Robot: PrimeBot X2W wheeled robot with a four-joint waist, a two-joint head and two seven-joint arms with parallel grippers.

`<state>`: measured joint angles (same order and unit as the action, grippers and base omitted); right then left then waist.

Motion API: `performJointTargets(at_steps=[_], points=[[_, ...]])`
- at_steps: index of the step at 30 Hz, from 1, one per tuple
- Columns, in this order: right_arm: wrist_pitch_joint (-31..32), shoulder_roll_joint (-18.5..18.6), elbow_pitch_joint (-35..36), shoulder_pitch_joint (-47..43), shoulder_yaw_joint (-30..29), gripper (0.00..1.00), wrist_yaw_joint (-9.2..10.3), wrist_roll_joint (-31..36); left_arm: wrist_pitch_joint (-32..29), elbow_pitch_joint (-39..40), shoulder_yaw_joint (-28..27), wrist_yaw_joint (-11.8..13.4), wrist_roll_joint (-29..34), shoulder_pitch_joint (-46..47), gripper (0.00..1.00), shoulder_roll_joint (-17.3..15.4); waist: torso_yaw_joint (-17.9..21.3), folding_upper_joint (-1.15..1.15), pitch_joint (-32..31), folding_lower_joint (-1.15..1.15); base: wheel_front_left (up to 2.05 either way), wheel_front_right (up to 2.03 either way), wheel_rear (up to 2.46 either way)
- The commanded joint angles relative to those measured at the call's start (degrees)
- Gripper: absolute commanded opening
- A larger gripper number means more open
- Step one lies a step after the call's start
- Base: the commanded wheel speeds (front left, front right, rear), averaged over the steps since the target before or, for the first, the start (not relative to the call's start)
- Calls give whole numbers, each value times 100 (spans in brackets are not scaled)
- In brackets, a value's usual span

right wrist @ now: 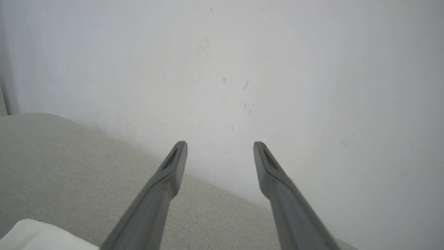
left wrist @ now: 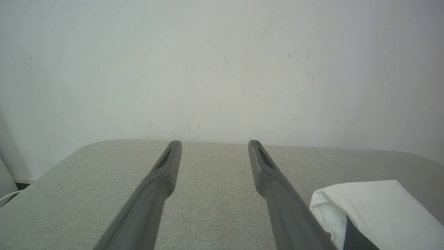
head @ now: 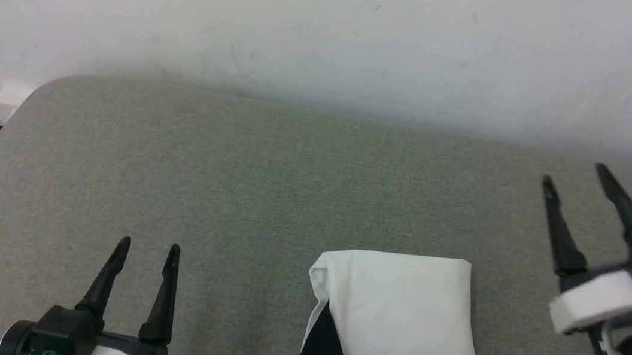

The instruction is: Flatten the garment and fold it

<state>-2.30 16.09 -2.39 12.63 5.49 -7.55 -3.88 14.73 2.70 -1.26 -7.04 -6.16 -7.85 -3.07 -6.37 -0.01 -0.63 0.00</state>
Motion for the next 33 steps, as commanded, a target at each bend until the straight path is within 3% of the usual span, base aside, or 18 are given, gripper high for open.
performJointTargets(at_steps=[1,9,15,23,27,33], points=[[-202,-93,90,-244,-215,100,6,49,27,48,-10,-32,-45,57,100,18,73,1,-6,0,0,0,0],[-908,-788,633,-1310,-1101,100,6,96,27,176,-1,-1,-60,-7,100,19,218,1,40,0,0,0,0],[-1087,-1194,863,-1866,-1124,100,6,29,27,292,33,74,-13,-55,100,19,235,1,116,0,0,0,0],[-1082,-1295,866,-1940,-1098,100,6,-59,27,319,110,121,113,-43,100,19,209,1,213,0,0,0,0],[-453,-1183,984,-1932,-939,100,6,-265,27,312,139,109,114,36,100,19,169,1,332,0,0,0,0],[1631,-511,1233,-1930,-319,100,6,-1265,27,229,196,90,83,154,100,19,117,1,627,0,0,0,0]])
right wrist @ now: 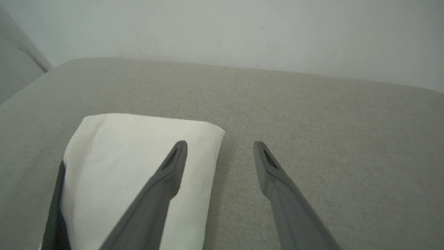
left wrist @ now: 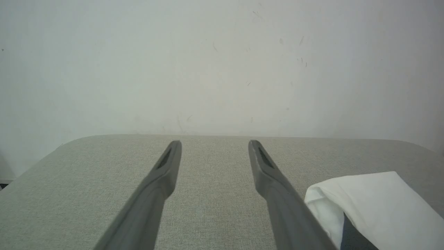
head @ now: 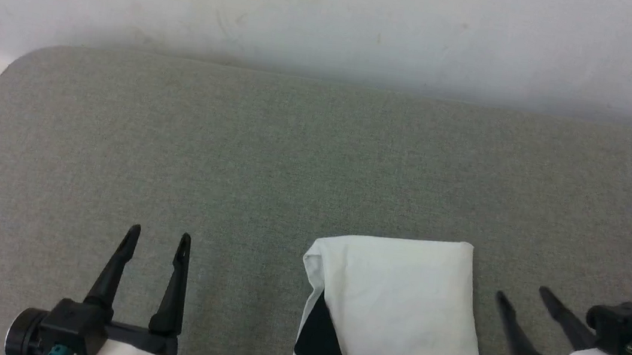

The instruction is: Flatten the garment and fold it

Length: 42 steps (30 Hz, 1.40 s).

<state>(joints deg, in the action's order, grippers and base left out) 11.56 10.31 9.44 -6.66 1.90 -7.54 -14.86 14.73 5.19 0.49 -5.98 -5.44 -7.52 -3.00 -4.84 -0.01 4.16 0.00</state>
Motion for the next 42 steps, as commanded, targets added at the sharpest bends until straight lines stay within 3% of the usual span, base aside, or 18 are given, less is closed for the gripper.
performJointTargets(at_steps=[1,5,10,14,19,21,22,26,31,42], points=[[615,180,97,29,139,100,5,-349,27,-39,35,-19,7,150,100,13,-48,1,205,0,0,0,0],[1815,279,49,285,226,100,5,-997,27,-128,126,-36,2,289,100,13,-139,1,414,0,0,0,0],[2770,-21,-592,681,91,100,5,-1291,27,-233,266,-56,-20,467,100,13,-334,1,568,0,0,0,0],[3022,-156,-1187,916,103,100,5,-1114,27,-276,335,-64,-30,560,100,13,-494,1,615,0,0,0,0],[2893,-303,-1789,1069,231,100,5,-907,27,-300,356,-69,-34,590,100,13,-600,1,601,0,0,0,0],[2796,-302,-1928,1097,342,8,5,-838,27,-309,354,-70,-33,581,100,13,-604,1,573,0,0,0,0],[2705,-284,-1961,1120,392,0,5,-787,27,-310,345,-68,-35,577,100,13,-593,1,559,0,0,0,0],[2397,-118,-1956,1261,533,0,5,-540,27,-299,329,-72,-40,570,100,13,-475,1,499,0,0,0,0],[2169,422,-1693,1655,970,0,5,66,27,-274,410,-97,-22,590,100,13,-33,1,463,0,0,0,0],[2470,2381,-1203,3146,2266,0,5,463,27,-176,788,-130,38,1170,100,13,1409,1,1166,0,0,0,0]])
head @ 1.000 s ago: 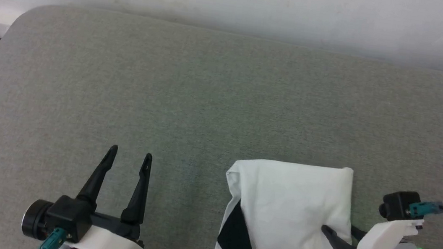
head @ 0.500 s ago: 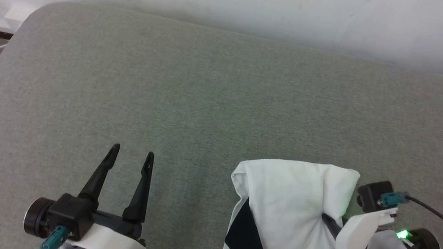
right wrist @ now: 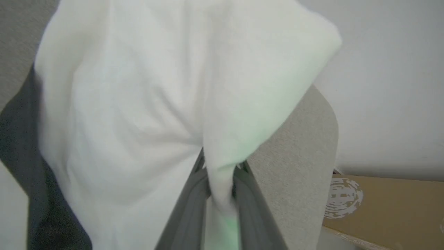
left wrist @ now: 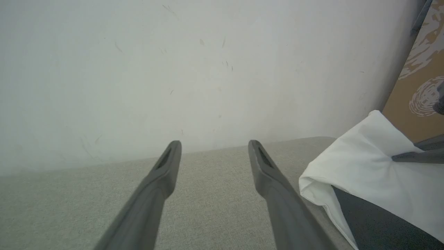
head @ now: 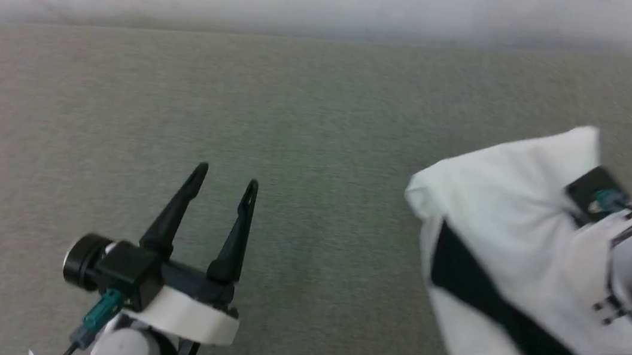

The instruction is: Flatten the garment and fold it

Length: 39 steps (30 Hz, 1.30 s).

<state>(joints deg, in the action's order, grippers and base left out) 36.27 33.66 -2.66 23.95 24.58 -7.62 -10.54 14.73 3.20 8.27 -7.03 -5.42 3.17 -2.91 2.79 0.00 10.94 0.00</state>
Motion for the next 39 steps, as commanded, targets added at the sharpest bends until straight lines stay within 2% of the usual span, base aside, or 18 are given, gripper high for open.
performJointTargets(at_steps=[1,8,14,20,24,32,33,34,39], points=[[-27,228,-18,213,55,0,13,15,27,37,35,-28,56,188,100,3,737,0,598,0,0,0,0],[-440,1413,-525,733,292,0,13,-311,27,98,253,-41,171,811,100,-64,982,0,1368,0,0,0,0],[-1211,1868,-1372,836,-187,0,13,-392,27,220,500,-44,193,1258,100,-219,850,0,1981,0,0,0,0],[-2024,1963,-2471,786,-943,0,13,-169,27,301,642,-45,167,1525,100,-327,647,0,2349,0,0,0,0],[-2476,1897,-3016,797,-1401,0,13,152,27,337,661,-45,161,1601,100,-369,564,0,2501,0,0,0,0],[-3031,1503,-3581,880,-2057,0,13,796,27,301,647,-46,152,1626,100,-404,523,0,2561,0,0,0,0],[-3086,1465,-3631,892,-2121,38,13,882,27,280,645,-46,151,1615,100,-403,524,0,2527,0,0,0,0],[-3135,1433,-3670,904,-2166,100,13,968,27,256,636,-46,148,1598,100,-398,531,0,2478,0,0,0,0],[-3360,1356,-3731,1018,-2289,100,13,1305,27,131,570,-46,114,1443,100,-330,587,0,2036,0,0,0,0]])
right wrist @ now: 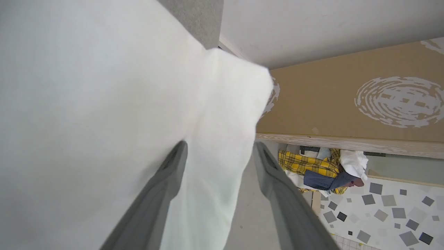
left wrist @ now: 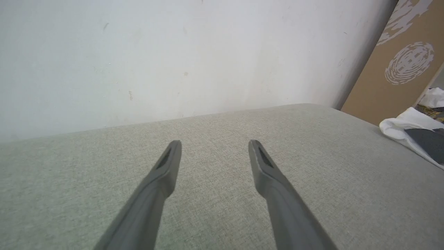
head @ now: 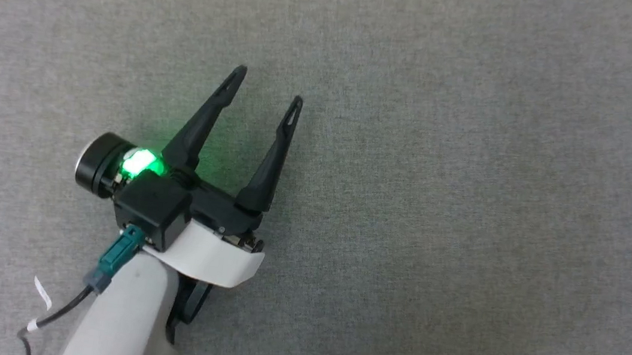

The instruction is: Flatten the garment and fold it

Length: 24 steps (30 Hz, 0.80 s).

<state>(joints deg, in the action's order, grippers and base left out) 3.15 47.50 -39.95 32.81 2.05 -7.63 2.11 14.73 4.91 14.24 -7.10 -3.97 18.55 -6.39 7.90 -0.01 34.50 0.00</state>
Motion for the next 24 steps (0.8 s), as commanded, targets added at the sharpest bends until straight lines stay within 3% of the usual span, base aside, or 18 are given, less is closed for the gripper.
performJointTargets(at_steps=[1,6,11,24], points=[[-57,-26,-1,162,-40,100,14,70,27,-61,-46,-38,-40,-140,100,36,86,1,-443,0,0,0,0],[-163,-76,263,416,-22,100,14,-40,27,-127,-204,-38,-102,-422,100,131,103,1,-1111,0,0,0,0],[-369,-390,810,644,29,100,14,-343,27,-208,-498,-28,-266,-769,100,221,47,1,-1768,0,0,0,0],[-1073,-2198,2624,-225,-441,100,14,-956,27,-251,-1310,341,-332,-1525,100,321,-297,1,-2823,0,0,0,0]])
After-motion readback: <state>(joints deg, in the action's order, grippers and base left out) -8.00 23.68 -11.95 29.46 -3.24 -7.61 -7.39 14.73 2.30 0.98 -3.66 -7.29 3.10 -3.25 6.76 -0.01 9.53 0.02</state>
